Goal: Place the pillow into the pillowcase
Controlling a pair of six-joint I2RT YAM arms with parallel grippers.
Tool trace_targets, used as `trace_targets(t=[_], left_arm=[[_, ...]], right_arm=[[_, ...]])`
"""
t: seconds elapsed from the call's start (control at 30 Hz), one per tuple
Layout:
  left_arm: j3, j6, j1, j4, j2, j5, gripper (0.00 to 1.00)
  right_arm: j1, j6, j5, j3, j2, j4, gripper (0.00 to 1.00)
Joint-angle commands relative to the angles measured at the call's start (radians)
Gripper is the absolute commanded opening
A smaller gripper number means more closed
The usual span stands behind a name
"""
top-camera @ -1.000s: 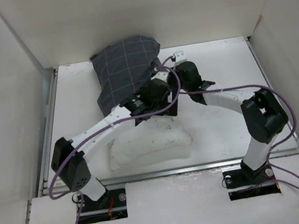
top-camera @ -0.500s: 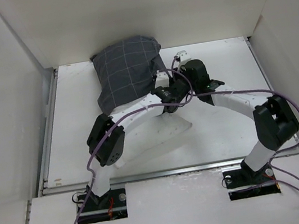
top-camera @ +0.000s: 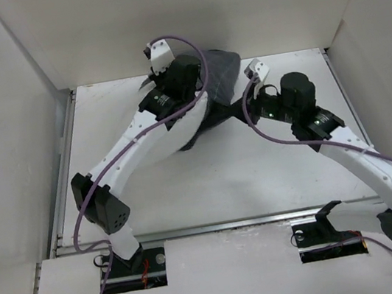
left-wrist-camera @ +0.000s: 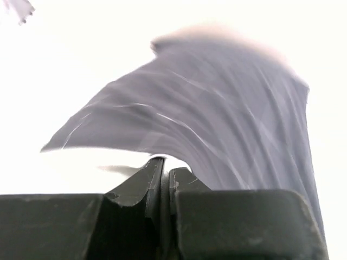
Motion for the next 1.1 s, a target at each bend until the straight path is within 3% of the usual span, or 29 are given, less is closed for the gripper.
trace_targets(t=[0.0,0.1,0.23,0.5,0.53,0.57,0.67,0.7,0.73,0.9,1.07], left_arm=[[0.030,0.041,0.103,0.165,0.054,-0.156,0.00],[0.048,-0.001,0.112,0.165,0.141,-0.075,0.00],[0.094,-0.036,0.073,0.142,0.229,0.023,0.00],[0.067,-0.038,-0.027,0.200,0.238,0.190,0.00],[0.067,-0.019,-0.027,0.182,0.227,0.210,0.07],[0.067,-0.019,-0.027,0.168,0.218,0.249,0.25],[-0.029,0.025,-0.038,0.157,0.128,0.273,1.00],[-0.074,0.025,-0.038,0.157,0.093,0.286,1.00],[-0.123,0.025,-0.038,0.157,0.054,0.286,1.00],[-0.384,-0.001,-0.029,0.111,-0.211,0.298,1.00],[-0.482,-0.042,-0.018,0.056,-0.394,0.264,1.00]], right_arm=[[0.014,-0.049,-0.308,0.000,-0.099,-0.069,0.00],[0.014,-0.049,-0.410,0.000,-0.120,-0.052,0.00],[0.014,-0.049,-0.369,0.037,-0.110,-0.054,0.00],[0.005,-0.039,-0.423,0.072,0.047,-0.063,0.00],[0.005,-0.039,-0.423,0.072,0.048,-0.063,0.00],[0.005,-0.039,-0.407,0.072,0.058,-0.077,0.00],[0.005,-0.039,-0.297,0.045,0.058,-0.095,0.00],[0.005,-0.039,-0.250,0.031,0.049,-0.106,0.03],[0.005,-0.039,-0.237,0.022,0.049,-0.106,0.15],[0.005,-0.057,-0.248,-0.006,0.031,-0.136,0.50],[0.005,-0.095,-0.204,0.003,0.031,-0.210,0.63]])
